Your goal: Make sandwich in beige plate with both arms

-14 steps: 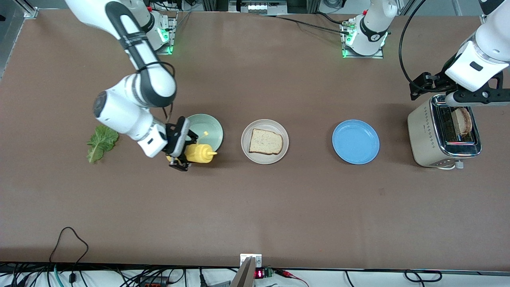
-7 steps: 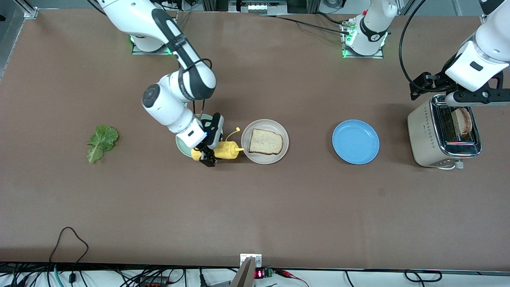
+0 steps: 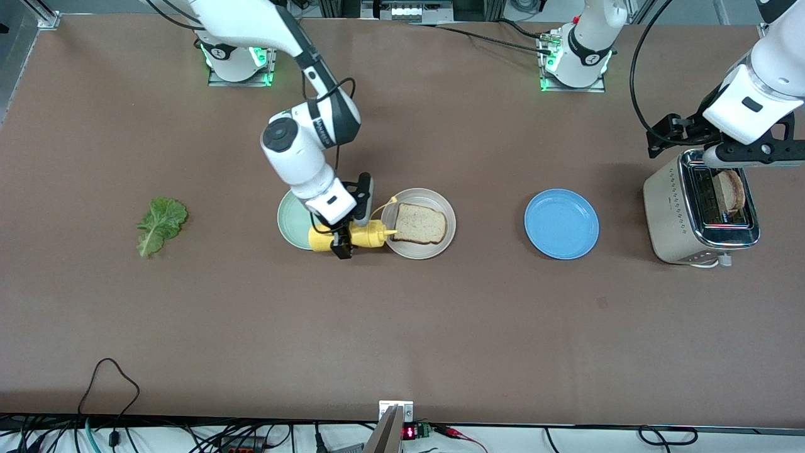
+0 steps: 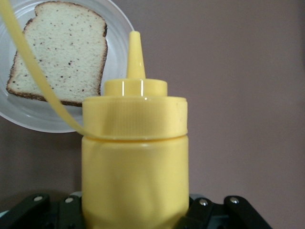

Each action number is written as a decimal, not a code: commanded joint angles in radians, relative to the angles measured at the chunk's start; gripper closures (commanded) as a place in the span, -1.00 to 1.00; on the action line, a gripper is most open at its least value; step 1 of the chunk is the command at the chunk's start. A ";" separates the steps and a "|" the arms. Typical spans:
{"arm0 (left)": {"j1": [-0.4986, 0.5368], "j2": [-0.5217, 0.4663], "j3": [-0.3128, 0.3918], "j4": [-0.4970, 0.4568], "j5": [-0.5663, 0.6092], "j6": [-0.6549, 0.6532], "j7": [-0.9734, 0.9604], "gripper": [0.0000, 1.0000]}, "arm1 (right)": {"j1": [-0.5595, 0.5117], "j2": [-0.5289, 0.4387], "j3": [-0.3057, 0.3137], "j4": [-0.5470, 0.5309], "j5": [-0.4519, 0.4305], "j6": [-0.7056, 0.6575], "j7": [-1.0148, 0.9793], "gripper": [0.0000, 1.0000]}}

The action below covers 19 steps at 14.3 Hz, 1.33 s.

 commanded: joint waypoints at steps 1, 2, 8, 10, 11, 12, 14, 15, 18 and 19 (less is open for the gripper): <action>-0.013 0.004 0.015 0.021 -0.009 -0.020 0.019 -1.00 | 0.191 0.051 -0.188 0.095 -0.137 -0.108 0.119 0.52; -0.015 0.004 0.015 0.021 -0.009 -0.020 0.019 -1.00 | 0.249 0.057 -0.240 0.099 -0.174 -0.118 0.164 0.52; -0.016 0.004 -0.003 0.022 -0.009 -0.020 0.018 -1.00 | 0.329 0.095 -0.303 0.105 -0.320 -0.153 0.212 0.52; -0.016 0.004 -0.009 0.022 -0.009 -0.021 0.007 -1.00 | 0.371 0.123 -0.337 0.126 -0.389 -0.197 0.249 0.52; -0.015 0.004 -0.011 0.024 -0.009 -0.021 0.007 -1.00 | 0.383 0.150 -0.351 0.167 -0.416 -0.243 0.272 0.52; -0.015 0.004 -0.013 0.024 -0.009 -0.021 0.010 -1.00 | 0.392 0.175 -0.353 0.210 -0.435 -0.294 0.293 0.52; -0.015 0.004 -0.013 0.022 -0.009 -0.021 0.010 -1.00 | 0.395 0.207 -0.353 0.273 -0.470 -0.351 0.336 0.52; -0.015 0.004 -0.013 0.024 -0.009 -0.021 0.009 -1.00 | 0.402 0.218 -0.353 0.281 -0.484 -0.357 0.350 0.51; -0.013 0.004 -0.013 0.024 -0.009 -0.021 0.013 -1.00 | 0.429 0.236 -0.353 0.283 -0.527 -0.371 0.394 0.51; -0.015 0.004 -0.013 0.024 -0.009 -0.021 0.013 -1.00 | 0.440 0.243 -0.353 0.284 -0.542 -0.372 0.416 0.51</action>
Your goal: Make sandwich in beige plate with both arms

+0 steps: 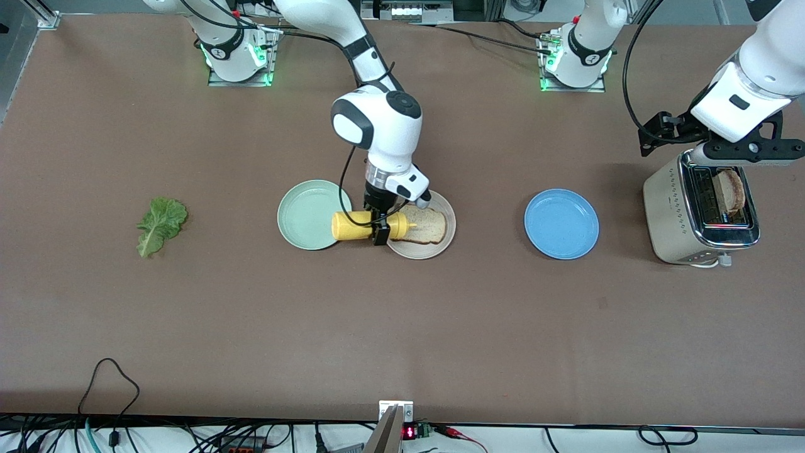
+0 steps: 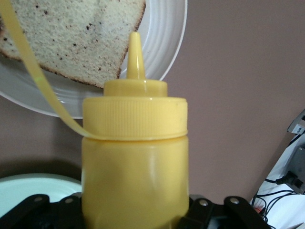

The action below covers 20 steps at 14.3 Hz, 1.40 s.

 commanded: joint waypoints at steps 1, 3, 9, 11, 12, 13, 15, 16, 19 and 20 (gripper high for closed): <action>-0.004 0.004 0.001 0.023 -0.009 -0.021 0.009 -1.00 | 0.034 0.033 -0.026 0.038 -0.049 -0.029 0.057 0.51; -0.002 0.004 0.001 0.021 -0.009 -0.021 0.010 -1.00 | 0.034 0.048 -0.026 0.066 -0.051 -0.054 0.057 0.51; -0.002 0.004 0.001 0.021 -0.009 -0.021 0.010 -1.00 | 0.017 0.051 -0.043 0.116 -0.037 -0.089 0.074 0.50; -0.004 0.004 0.001 0.023 -0.009 -0.021 0.010 -1.00 | -0.006 0.041 -0.051 0.129 0.042 -0.091 0.065 0.50; -0.004 0.004 0.001 0.021 -0.009 -0.021 0.010 -1.00 | -0.020 0.039 -0.051 0.130 0.085 -0.091 0.060 0.50; -0.002 0.004 0.001 0.021 -0.009 -0.021 0.010 -1.00 | -0.032 0.021 -0.051 0.130 0.108 -0.089 0.054 0.50; -0.004 0.004 0.001 0.023 -0.009 -0.021 0.010 -1.00 | -0.054 -0.005 -0.052 0.130 0.160 -0.091 0.031 0.50; -0.004 0.004 0.001 0.023 -0.009 -0.021 0.009 -1.00 | -0.072 -0.028 -0.051 0.130 0.202 -0.091 0.010 0.50; -0.004 0.004 0.001 0.023 -0.009 -0.021 0.009 -1.00 | -0.161 -0.105 -0.048 0.129 0.344 -0.129 -0.108 0.50; -0.004 0.004 0.001 0.021 -0.010 -0.021 0.007 -1.00 | -0.192 -0.129 -0.048 0.129 0.412 -0.146 -0.172 0.50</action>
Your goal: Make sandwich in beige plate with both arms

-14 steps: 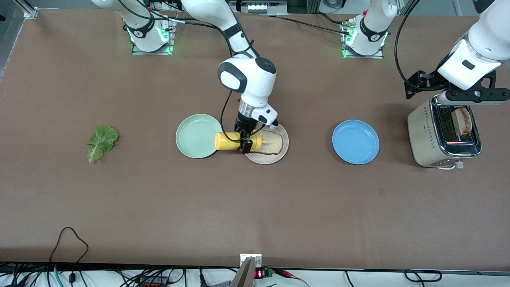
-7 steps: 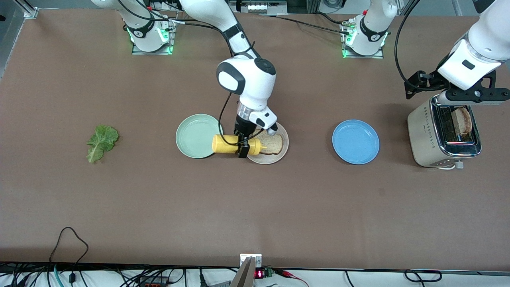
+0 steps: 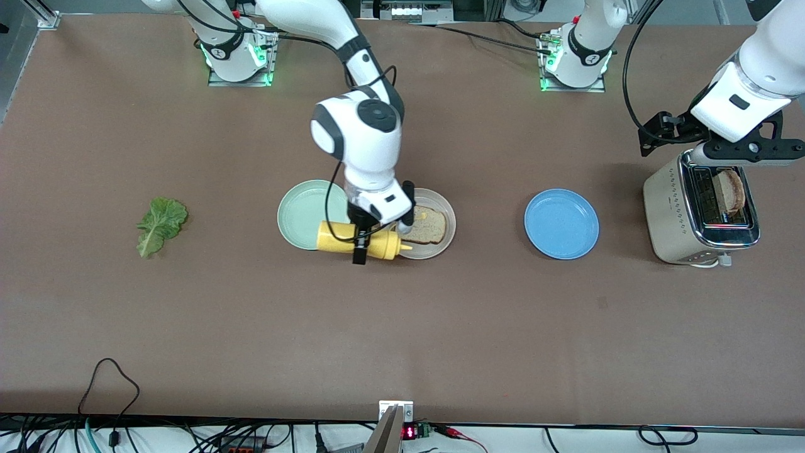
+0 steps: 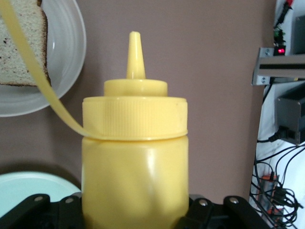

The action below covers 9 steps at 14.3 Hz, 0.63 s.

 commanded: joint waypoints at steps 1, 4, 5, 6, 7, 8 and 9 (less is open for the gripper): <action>-0.004 0.004 0.001 0.021 -0.009 -0.021 0.007 -1.00 | -0.105 -0.102 0.017 0.001 0.166 -0.073 -0.190 0.50; -0.004 0.004 0.001 0.022 -0.009 -0.021 0.006 -1.00 | -0.201 -0.170 0.017 0.000 0.373 -0.165 -0.381 0.50; -0.004 0.004 0.001 0.022 -0.009 -0.021 0.006 -1.00 | -0.232 -0.194 0.017 0.000 0.424 -0.200 -0.416 0.50; -0.004 0.004 0.001 0.021 -0.009 -0.021 0.006 -1.00 | -0.263 -0.213 0.017 0.000 0.471 -0.237 -0.448 0.50; -0.004 0.004 0.000 0.022 -0.009 -0.021 0.006 -1.00 | -0.289 -0.228 0.017 0.000 0.533 -0.272 -0.485 0.50; -0.004 0.004 0.001 0.021 -0.009 -0.021 0.006 -1.00 | -0.319 -0.236 0.017 0.000 0.593 -0.306 -0.540 0.50; -0.004 0.004 0.000 0.022 -0.009 -0.021 0.006 -1.00 | -0.353 -0.246 0.017 -0.004 0.645 -0.338 -0.588 0.50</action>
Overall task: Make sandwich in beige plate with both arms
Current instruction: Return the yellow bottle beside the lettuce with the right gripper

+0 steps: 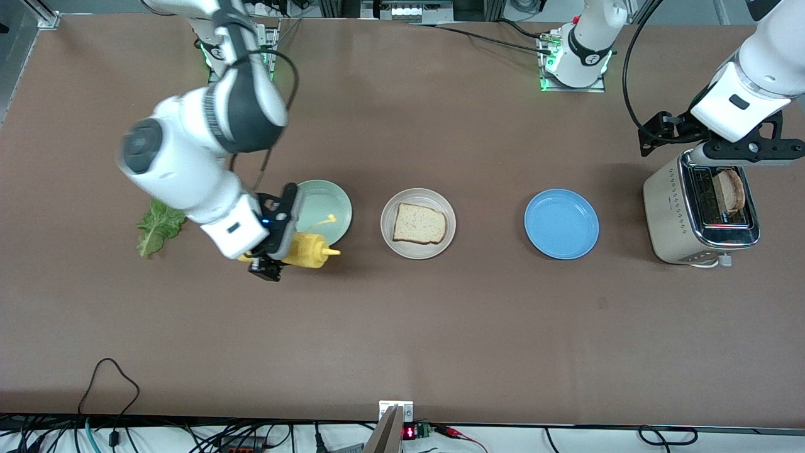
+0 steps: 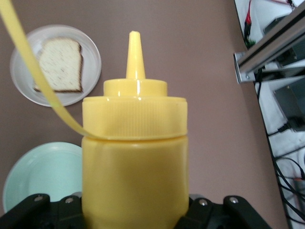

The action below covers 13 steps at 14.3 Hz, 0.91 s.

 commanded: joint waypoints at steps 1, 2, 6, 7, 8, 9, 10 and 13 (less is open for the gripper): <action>-0.004 0.004 0.001 0.021 -0.009 -0.020 0.004 -1.00 | -0.098 -0.043 0.020 -0.008 0.149 -0.101 -0.133 0.50; -0.004 0.004 0.000 0.021 -0.009 -0.020 0.004 -1.00 | -0.136 -0.043 0.020 -0.009 0.207 -0.144 -0.181 0.50; -0.004 0.004 0.000 0.021 -0.009 -0.020 0.004 -1.00 | -0.282 -0.042 0.020 -0.043 0.414 -0.323 -0.374 0.47; -0.004 0.004 0.000 0.021 -0.009 -0.020 0.004 -1.00 | -0.310 -0.042 0.020 -0.060 0.454 -0.365 -0.399 0.44; -0.004 0.004 0.000 0.021 -0.009 -0.020 0.004 -1.00 | -0.341 -0.039 0.022 -0.075 0.491 -0.403 -0.438 0.44; -0.004 0.004 0.000 0.022 -0.009 -0.020 0.003 -1.00 | -0.371 -0.034 0.022 -0.098 0.528 -0.439 -0.491 0.44; -0.004 0.004 0.000 0.021 -0.009 -0.020 0.003 -1.00 | -0.391 -0.034 0.022 -0.127 0.562 -0.466 -0.532 0.44; -0.004 0.002 0.000 0.021 -0.009 -0.020 0.003 -1.00 | -0.451 -0.018 0.022 -0.205 0.644 -0.541 -0.688 0.44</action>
